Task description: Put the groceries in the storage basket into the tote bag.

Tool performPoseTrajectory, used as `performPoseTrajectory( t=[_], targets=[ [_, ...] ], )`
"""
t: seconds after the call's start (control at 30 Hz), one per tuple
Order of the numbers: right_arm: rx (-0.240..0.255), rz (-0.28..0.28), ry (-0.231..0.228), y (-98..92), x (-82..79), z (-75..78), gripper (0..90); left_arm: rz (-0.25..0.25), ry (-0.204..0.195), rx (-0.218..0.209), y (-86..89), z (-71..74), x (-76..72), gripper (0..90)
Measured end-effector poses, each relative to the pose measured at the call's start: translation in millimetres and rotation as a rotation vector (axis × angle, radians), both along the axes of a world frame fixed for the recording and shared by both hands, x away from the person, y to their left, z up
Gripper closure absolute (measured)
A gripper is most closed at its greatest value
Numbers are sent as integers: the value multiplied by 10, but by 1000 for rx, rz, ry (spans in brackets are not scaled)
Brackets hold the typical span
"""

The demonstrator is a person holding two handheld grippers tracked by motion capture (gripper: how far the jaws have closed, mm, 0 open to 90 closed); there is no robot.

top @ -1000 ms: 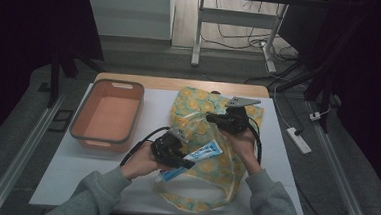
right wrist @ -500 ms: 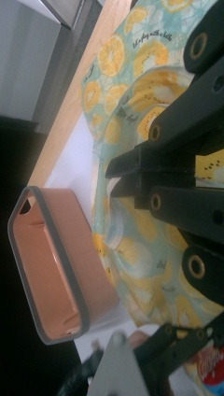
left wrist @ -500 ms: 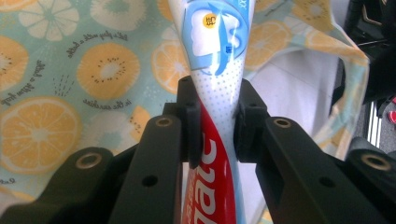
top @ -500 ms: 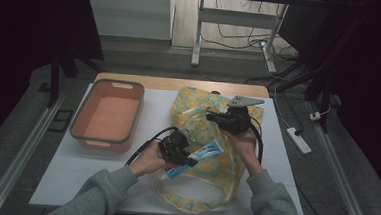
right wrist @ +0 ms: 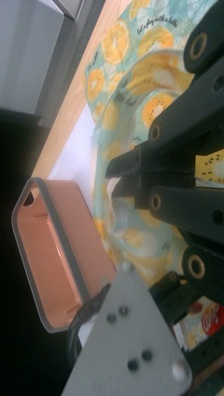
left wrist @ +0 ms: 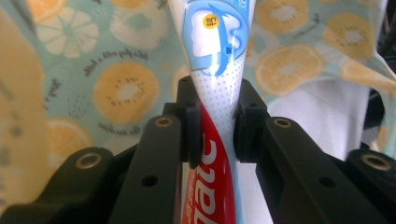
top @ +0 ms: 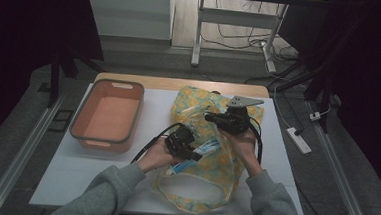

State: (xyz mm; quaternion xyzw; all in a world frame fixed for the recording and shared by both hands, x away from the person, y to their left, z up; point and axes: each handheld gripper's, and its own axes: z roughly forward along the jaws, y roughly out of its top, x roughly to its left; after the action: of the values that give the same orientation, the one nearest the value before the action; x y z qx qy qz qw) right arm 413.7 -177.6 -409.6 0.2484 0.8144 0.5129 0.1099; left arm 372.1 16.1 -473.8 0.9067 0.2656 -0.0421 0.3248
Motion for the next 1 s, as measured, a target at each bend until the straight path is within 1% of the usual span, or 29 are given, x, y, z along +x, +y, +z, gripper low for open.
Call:
performPoseTrajectory(
  t=[0.1, 0.17, 0.23, 0.47, 0.6, 0.8, 0.83, 0.93, 1.0],
  targets=[
    [1, 7, 3, 10, -6, -1, 899, 18, 1, -12, -34, -22, 35, 752],
    [2, 10, 7, 17, -7, -5, 899, 26, 2, -12, -61, -39, 63, 752],
    [1, 11, 10, 21, -8, -9, 899, 23, 2, -8, -80, -49, 80, 752],
    [4, 14, 14, 26, -9, -14, 899, 46, 2, -18, -124, -70, 138, 751],
    [16, 19, 24, 22, -5, -17, 899, 67, -15, -13, -150, -66, 162, 751],
    [23, 16, 31, 9, 1, -19, 899, 98, -23, -31, -190, -68, 214, 750],
    [26, 15, 31, 5, 2, -17, 899, 97, -25, -28, -197, -64, 221, 750],
    [32, 14, 33, -8, 6, -13, 899, 96, -52, -7, -213, -58, 247, 749],
    [31, 9, 33, -14, 8, -14, 899, 109, -59, 10, -213, -77, 282, 747]
  ],
)
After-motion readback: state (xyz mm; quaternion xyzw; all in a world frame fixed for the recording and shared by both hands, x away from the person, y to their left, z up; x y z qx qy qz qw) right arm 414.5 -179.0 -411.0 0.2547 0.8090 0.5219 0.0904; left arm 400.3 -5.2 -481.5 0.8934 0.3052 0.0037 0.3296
